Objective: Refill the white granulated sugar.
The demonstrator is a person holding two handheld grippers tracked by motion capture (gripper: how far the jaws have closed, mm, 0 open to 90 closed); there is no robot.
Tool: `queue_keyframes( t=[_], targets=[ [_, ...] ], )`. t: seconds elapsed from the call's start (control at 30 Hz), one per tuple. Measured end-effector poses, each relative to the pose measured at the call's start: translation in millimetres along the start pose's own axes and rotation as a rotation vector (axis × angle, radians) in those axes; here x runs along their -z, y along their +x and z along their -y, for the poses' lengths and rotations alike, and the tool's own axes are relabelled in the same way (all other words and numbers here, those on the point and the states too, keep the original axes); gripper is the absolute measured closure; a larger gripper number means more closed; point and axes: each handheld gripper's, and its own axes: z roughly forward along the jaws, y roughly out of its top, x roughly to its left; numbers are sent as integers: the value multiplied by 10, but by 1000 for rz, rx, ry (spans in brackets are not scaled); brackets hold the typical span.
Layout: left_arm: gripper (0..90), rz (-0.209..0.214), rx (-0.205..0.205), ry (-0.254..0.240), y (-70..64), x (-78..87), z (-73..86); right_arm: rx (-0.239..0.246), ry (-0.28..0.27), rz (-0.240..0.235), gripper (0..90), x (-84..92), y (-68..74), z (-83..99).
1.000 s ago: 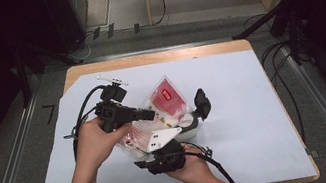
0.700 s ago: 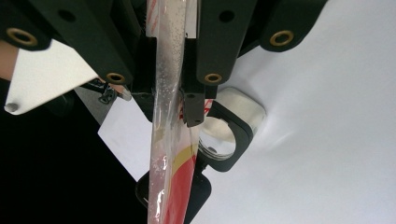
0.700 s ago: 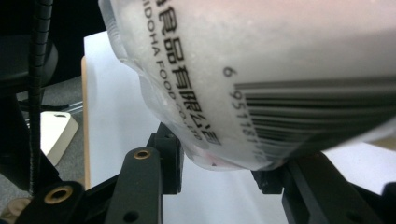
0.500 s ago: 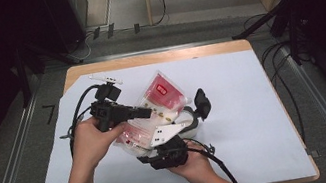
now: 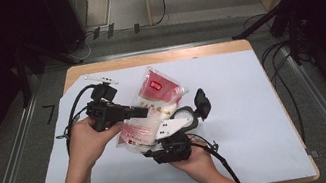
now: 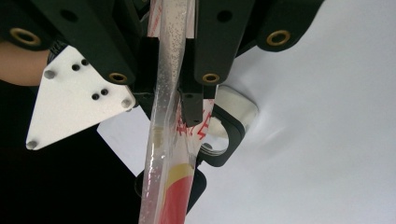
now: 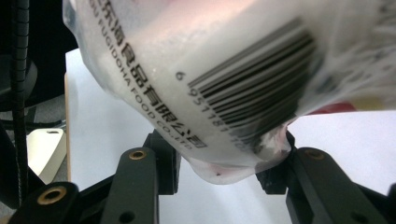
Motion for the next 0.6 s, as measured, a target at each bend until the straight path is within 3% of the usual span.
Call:
queue_keyframes(
  t=[0.23, 0.6],
  targets=[
    [840, 0, -15, 1, 6, 26, 5, -5, -3, 19, 577, 20, -41, 1],
    [841, 3, -30, -3, -2, 48, 17, -87, 0, 38, 571, 58, -170, 28]
  ],
)
